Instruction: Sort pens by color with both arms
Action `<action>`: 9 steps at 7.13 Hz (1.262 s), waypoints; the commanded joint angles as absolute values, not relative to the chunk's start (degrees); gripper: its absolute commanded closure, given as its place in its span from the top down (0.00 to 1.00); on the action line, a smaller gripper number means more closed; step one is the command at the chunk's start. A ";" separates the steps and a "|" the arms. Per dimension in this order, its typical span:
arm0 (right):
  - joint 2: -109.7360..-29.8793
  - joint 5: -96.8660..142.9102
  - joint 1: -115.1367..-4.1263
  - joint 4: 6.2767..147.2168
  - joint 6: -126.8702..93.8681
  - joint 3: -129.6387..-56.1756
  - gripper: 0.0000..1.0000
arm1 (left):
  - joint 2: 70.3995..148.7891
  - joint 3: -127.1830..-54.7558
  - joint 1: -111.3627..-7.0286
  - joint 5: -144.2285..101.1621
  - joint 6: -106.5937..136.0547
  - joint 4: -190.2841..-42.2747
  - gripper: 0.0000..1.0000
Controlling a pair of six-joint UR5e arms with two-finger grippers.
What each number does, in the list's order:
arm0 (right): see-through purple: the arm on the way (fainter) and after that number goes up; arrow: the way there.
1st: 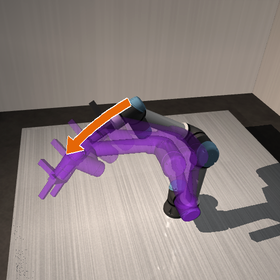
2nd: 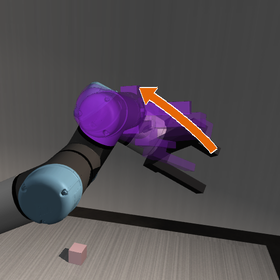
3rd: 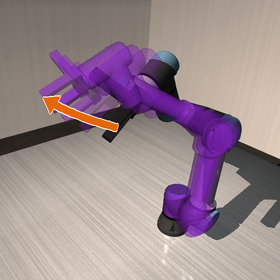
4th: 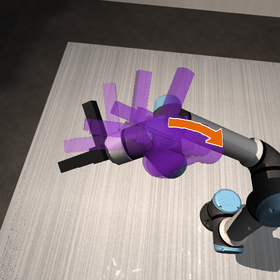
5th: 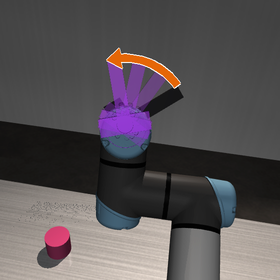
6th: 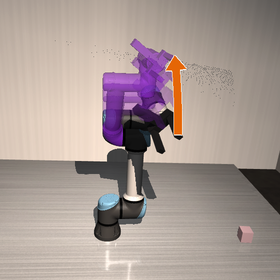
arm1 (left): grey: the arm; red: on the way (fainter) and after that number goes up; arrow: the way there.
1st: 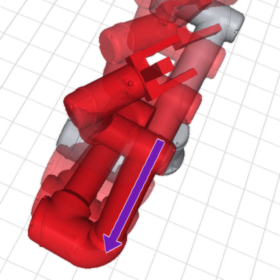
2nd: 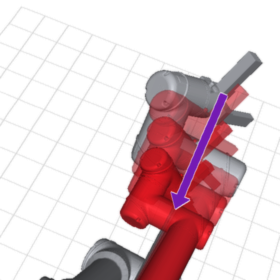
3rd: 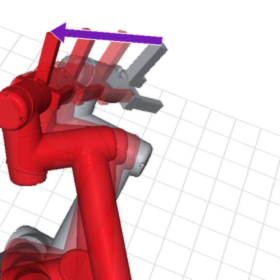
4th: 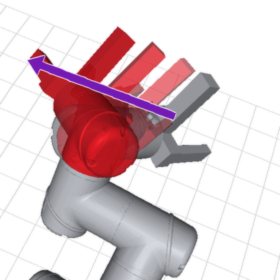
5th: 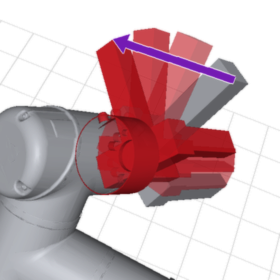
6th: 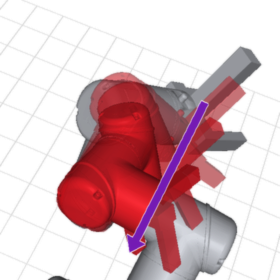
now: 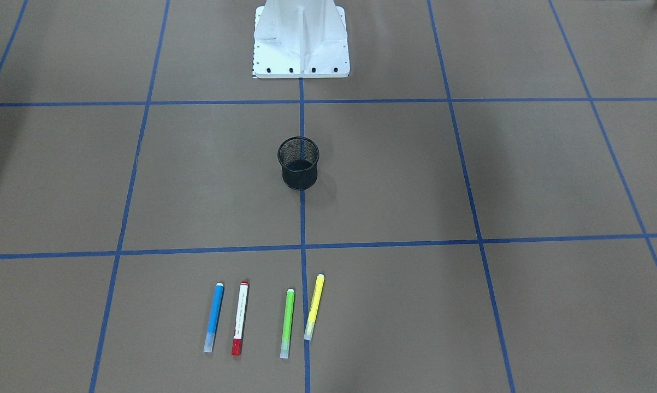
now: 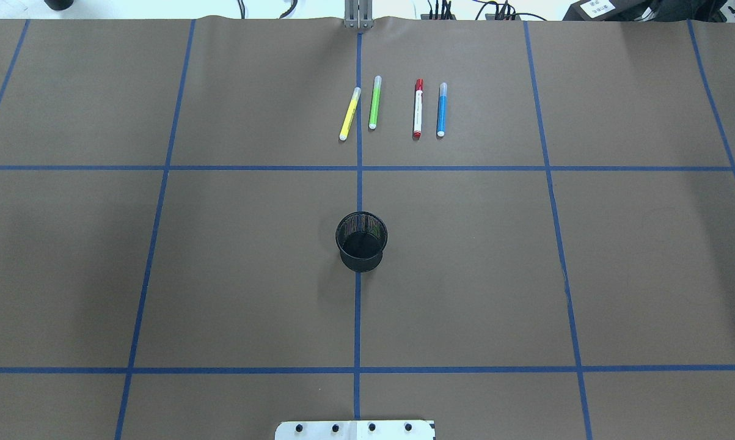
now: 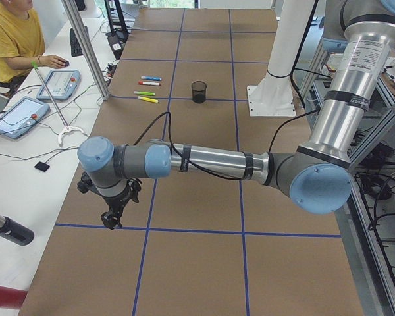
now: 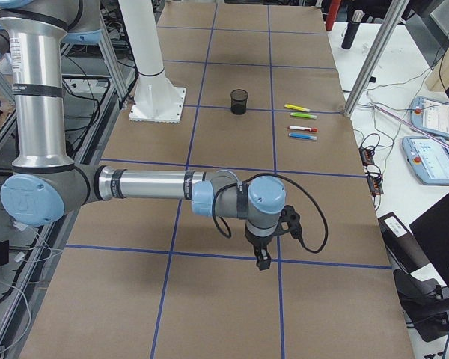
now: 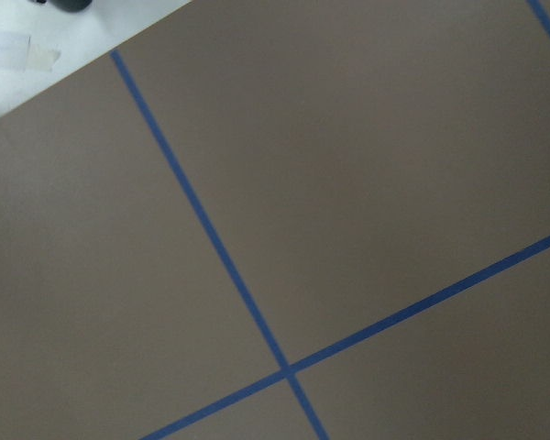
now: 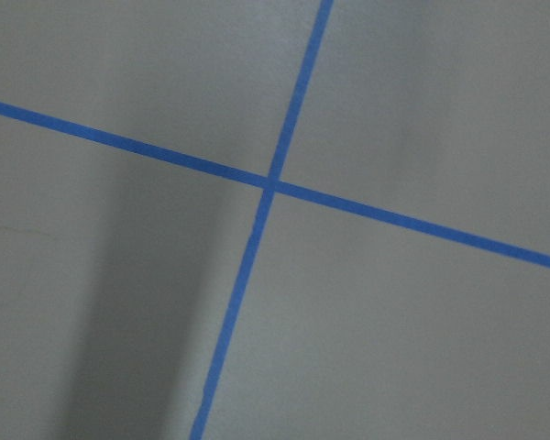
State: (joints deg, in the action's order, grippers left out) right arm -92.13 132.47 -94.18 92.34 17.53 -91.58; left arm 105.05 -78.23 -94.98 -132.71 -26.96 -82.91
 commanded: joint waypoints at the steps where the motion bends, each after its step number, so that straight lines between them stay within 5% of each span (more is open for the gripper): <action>1: -92.99 132.63 -94.75 92.20 16.44 -91.93 1.00 | 97.75 -78.22 -95.97 -133.15 -26.54 -89.71 1.00; 5: -92.37 133.06 -94.66 91.93 9.42 -92.55 1.00 | 93.17 -88.31 -95.71 -132.98 -8.65 -89.12 1.00; 9: -92.46 133.24 -94.66 91.76 9.23 -92.55 1.00 | 92.99 -89.30 -95.71 -133.15 -8.61 -88.94 1.00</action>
State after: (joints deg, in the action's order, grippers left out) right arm -92.42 133.19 -94.68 91.80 9.28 -92.54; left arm 93.03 -89.08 -95.72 -133.16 -8.51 -88.59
